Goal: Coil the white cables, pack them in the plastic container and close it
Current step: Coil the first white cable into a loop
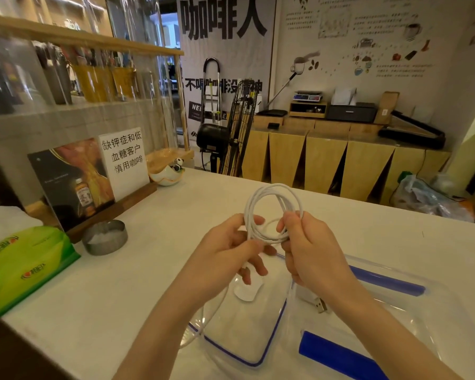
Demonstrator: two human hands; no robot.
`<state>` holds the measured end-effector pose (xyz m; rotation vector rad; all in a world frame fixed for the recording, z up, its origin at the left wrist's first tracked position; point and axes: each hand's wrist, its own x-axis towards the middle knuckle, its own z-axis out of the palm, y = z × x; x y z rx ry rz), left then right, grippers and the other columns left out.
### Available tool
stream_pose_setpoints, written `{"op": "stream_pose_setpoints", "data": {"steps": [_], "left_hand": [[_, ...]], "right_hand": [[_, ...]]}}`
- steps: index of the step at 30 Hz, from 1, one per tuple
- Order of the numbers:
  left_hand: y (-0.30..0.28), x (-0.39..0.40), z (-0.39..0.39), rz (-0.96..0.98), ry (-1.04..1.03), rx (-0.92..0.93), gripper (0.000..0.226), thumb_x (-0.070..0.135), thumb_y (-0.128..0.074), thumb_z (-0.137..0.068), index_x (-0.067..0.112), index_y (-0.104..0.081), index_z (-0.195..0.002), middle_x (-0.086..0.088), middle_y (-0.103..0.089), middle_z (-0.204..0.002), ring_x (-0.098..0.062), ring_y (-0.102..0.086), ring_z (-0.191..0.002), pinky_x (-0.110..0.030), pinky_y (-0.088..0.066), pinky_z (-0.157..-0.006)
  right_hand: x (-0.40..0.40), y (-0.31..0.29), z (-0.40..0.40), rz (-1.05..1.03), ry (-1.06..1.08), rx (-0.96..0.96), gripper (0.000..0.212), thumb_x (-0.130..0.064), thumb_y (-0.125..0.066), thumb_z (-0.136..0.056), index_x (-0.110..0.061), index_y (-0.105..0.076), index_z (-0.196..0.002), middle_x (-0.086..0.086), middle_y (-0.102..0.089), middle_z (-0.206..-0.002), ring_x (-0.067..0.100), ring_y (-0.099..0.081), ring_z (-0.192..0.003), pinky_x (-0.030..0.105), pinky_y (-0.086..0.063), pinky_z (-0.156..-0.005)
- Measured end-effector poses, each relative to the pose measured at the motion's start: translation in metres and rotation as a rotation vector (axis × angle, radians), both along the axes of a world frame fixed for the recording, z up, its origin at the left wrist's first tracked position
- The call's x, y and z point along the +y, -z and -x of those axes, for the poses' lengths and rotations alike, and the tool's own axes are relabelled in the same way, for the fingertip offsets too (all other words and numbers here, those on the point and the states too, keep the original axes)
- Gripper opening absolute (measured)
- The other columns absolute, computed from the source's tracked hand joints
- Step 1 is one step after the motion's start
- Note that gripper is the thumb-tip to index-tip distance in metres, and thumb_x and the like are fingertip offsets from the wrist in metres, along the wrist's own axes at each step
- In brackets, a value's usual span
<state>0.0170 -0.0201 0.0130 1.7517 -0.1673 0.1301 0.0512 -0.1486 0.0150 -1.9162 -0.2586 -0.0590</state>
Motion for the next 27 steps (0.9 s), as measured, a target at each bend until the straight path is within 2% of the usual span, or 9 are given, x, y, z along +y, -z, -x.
{"op": "stream_pose_setpoints", "data": {"steps": [4,8,11,16,18,21,23,25,27], "left_hand": [[0.007,-0.012,-0.006,0.015,-0.157,-0.135,0.016,0.023,-0.045,-0.092,0.017,-0.054,-0.103,-0.001,-0.066,-0.083,-0.006,-0.048,-0.042,-0.015,-0.04,-0.039],[0.017,-0.021,-0.014,0.024,-0.334,-0.275,0.03,0.034,-0.038,-0.09,0.014,-0.054,-0.073,-0.002,-0.059,-0.061,-0.006,-0.045,-0.037,-0.013,-0.037,-0.038],[0.018,-0.022,-0.015,-0.007,-0.349,-0.273,0.036,0.046,-0.033,-0.08,0.018,-0.05,-0.065,0.004,-0.055,-0.048,-0.008,-0.05,-0.037,-0.014,-0.039,-0.036],[0.018,-0.014,-0.02,-0.213,-0.4,-0.263,0.033,0.033,-0.033,-0.093,0.02,-0.043,-0.063,0.005,-0.048,-0.043,-0.008,-0.049,-0.033,-0.019,-0.042,-0.031],[0.017,-0.009,-0.021,-0.295,-0.406,-0.259,0.034,0.031,-0.032,-0.094,0.02,-0.041,-0.063,0.003,-0.046,-0.044,-0.008,-0.047,-0.033,-0.024,-0.044,-0.033],[0.014,0.002,-0.019,-0.395,-0.38,-0.227,0.035,0.034,-0.031,-0.093,0.021,-0.039,-0.061,0.002,-0.045,-0.045,-0.008,-0.047,-0.034,-0.032,-0.047,-0.04],[0.013,0.006,-0.017,-0.476,-0.345,-0.227,0.036,0.04,-0.027,-0.09,0.022,-0.037,-0.061,0.001,-0.045,-0.045,-0.012,-0.048,-0.036,-0.037,-0.048,-0.043],[0.011,0.007,-0.016,-0.579,-0.312,-0.228,0.034,0.042,-0.024,-0.088,0.024,-0.035,-0.062,-0.002,-0.047,-0.047,-0.023,-0.05,-0.042,-0.042,-0.049,-0.047],[0.01,0.004,-0.016,-0.611,-0.286,-0.216,0.035,0.038,-0.027,-0.092,0.022,-0.036,-0.063,-0.005,-0.048,-0.049,-0.022,-0.046,-0.04,-0.041,-0.047,-0.047]], "right_hand": [[0.003,0.005,0.0,-0.004,-0.005,-0.015,0.03,-0.031,-0.029,-0.096,-0.023,-0.049,-0.076,-0.002,-0.045,-0.059,0.008,-0.041,-0.048,0.018,-0.033,-0.046],[0.007,0.01,0.001,0.031,0.001,-0.055,0.03,-0.032,-0.028,-0.095,-0.029,-0.046,-0.071,-0.004,-0.048,-0.062,0.009,-0.045,-0.052,0.018,-0.037,-0.052],[0.004,0.011,-0.001,0.027,-0.009,-0.014,0.03,-0.032,-0.028,-0.096,-0.026,-0.048,-0.073,-0.002,-0.046,-0.06,0.008,-0.042,-0.048,0.017,-0.035,-0.047],[-0.005,0.007,-0.004,-0.003,-0.133,0.141,0.029,-0.035,-0.035,-0.094,-0.019,-0.055,-0.081,-0.003,-0.043,-0.055,0.006,-0.037,-0.041,0.016,-0.031,-0.038],[-0.015,-0.001,-0.008,-0.039,-0.214,0.26,0.032,-0.037,-0.042,-0.092,-0.019,-0.06,-0.073,-0.004,-0.041,-0.046,0.006,-0.032,-0.034,0.016,-0.026,-0.035],[-0.038,-0.016,-0.019,-0.12,-0.292,0.383,0.041,-0.028,-0.039,-0.093,-0.015,-0.065,-0.065,-0.004,-0.04,-0.039,0.008,-0.029,-0.03,0.014,-0.024,-0.033],[-0.051,-0.026,-0.025,-0.198,-0.299,0.413,0.035,-0.017,-0.036,-0.09,-0.005,-0.063,-0.071,0.0,-0.042,-0.04,0.01,-0.03,-0.029,0.014,-0.025,-0.03],[-0.058,-0.034,-0.027,-0.334,-0.343,0.446,0.031,-0.012,-0.035,-0.086,-0.004,-0.059,-0.068,0.001,-0.041,-0.04,0.01,-0.031,-0.029,0.014,-0.026,-0.029],[-0.06,-0.041,-0.026,-0.497,-0.415,0.486,0.021,-0.012,-0.04,-0.078,-0.005,-0.058,-0.069,0.001,-0.041,-0.04,0.009,-0.034,-0.031,0.015,-0.03,-0.027]]}}
